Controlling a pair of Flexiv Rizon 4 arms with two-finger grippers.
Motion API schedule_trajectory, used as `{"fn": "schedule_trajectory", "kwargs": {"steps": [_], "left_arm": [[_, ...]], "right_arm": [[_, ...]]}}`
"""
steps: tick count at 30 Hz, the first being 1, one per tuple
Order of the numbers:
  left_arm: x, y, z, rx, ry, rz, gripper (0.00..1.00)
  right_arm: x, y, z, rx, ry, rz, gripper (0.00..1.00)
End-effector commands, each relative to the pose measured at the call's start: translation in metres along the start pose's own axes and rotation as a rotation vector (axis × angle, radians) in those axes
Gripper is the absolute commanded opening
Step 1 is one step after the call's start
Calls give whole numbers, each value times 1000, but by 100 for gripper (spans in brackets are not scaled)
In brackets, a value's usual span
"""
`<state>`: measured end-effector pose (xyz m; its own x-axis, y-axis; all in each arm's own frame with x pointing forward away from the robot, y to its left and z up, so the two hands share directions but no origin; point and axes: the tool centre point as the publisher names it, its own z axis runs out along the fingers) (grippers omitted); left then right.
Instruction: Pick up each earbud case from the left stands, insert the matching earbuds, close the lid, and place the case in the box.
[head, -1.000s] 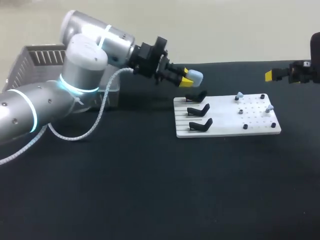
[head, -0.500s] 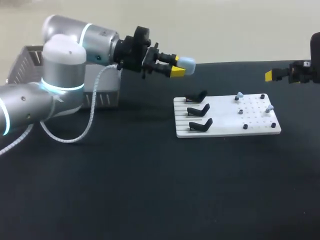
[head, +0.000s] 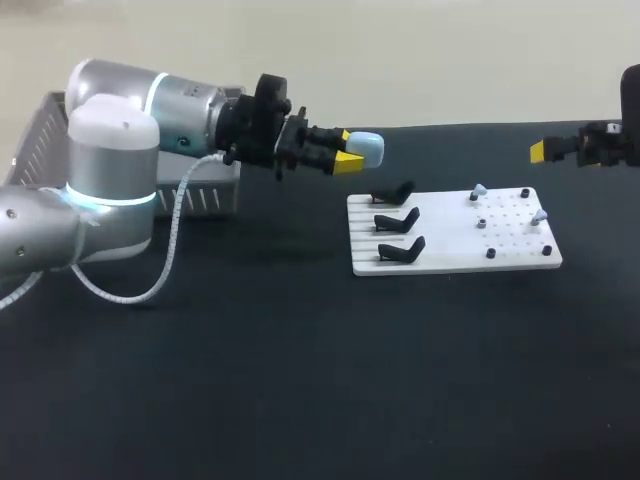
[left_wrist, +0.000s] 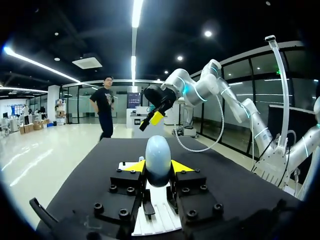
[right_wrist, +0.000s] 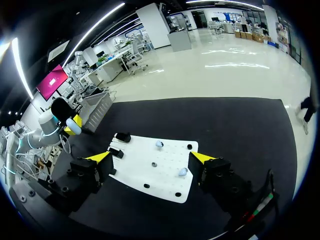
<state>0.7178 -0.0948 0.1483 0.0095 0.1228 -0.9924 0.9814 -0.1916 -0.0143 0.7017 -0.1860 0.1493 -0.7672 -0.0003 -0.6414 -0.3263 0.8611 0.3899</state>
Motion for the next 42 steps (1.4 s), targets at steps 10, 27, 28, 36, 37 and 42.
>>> {"fn": "schedule_trajectory", "kwargs": {"steps": [10, 27, 28, 36, 37, 42], "left_arm": [[5, -5, 7, -128, -31, 37, 0], [5, -3, 10, -64, -30, 79, 0], [5, -3, 10, -65, -31, 78, 0], [5, -3, 10, -66, -31, 78, 0], [5, -3, 10, -66, -31, 78, 0], [5, -3, 10, -66, -31, 78, 0]], "right_arm": [[0, 0, 0, 1, 0, -1, 100], [0, 0, 0, 1, 0, -1, 100], [0, 0, 0, 1, 0, -1, 100], [0, 0, 0, 1, 0, -1, 100], [0, 0, 0, 1, 0, -1, 100], [5, 6, -2, 2, 3, -15, 100]]}}
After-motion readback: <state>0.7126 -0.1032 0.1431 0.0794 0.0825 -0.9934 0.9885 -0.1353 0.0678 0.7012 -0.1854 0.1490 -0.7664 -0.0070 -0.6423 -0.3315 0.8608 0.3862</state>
